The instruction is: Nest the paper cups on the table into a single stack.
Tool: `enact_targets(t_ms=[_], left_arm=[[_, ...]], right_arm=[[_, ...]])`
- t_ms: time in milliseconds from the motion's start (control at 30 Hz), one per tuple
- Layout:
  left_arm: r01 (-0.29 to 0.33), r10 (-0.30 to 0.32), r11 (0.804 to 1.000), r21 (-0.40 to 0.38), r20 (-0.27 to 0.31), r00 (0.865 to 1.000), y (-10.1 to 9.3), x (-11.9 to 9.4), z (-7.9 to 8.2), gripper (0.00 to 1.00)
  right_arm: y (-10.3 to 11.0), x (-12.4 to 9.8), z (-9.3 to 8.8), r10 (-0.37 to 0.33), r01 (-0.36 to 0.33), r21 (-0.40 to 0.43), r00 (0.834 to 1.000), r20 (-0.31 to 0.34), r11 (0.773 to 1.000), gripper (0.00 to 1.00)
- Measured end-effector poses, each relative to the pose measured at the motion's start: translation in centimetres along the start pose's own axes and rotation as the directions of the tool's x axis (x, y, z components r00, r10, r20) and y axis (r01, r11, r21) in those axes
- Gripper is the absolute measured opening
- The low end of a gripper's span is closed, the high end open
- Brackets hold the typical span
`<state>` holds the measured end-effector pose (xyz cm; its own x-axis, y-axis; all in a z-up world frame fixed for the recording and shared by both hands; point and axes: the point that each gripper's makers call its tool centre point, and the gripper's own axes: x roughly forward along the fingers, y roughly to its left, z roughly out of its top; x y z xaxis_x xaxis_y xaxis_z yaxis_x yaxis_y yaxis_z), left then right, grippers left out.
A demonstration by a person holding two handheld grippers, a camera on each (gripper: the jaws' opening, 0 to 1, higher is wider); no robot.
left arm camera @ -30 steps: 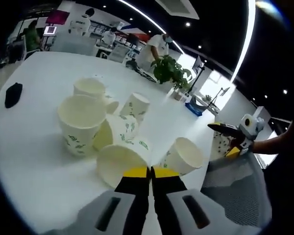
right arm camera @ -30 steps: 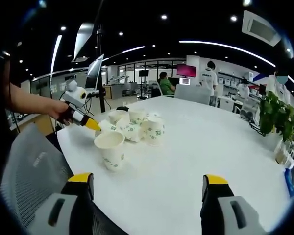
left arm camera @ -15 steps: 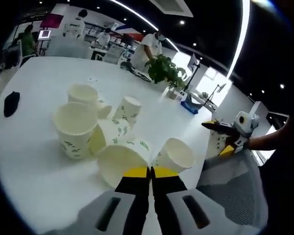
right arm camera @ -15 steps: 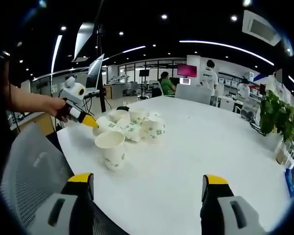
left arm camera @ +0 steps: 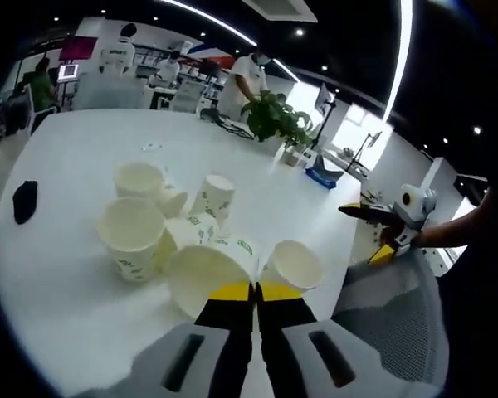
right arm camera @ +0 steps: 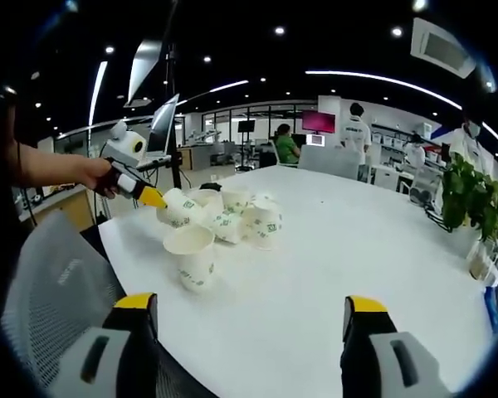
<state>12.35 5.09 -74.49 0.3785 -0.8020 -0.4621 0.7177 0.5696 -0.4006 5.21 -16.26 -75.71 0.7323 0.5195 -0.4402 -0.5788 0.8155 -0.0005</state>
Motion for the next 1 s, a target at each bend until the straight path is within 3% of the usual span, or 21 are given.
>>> enact_targets(t_ms=[567,1000], left_arm=[[0.023,-0.024,0.994,0.108,0.007,1.0,-2.3,-1.2,4.0,0.0],[0.085,-0.082,0.985,0.151,-0.027,0.996,-4.5,-1.2,4.5,0.0]], right_arm=[[0.2,0.0,0.0,0.015,-0.015,-0.013,1.0,0.007,1.0,1.0],[0.3,0.0,0.1,0.016,-0.016,-0.016,1.0,0.006,1.0,1.0]])
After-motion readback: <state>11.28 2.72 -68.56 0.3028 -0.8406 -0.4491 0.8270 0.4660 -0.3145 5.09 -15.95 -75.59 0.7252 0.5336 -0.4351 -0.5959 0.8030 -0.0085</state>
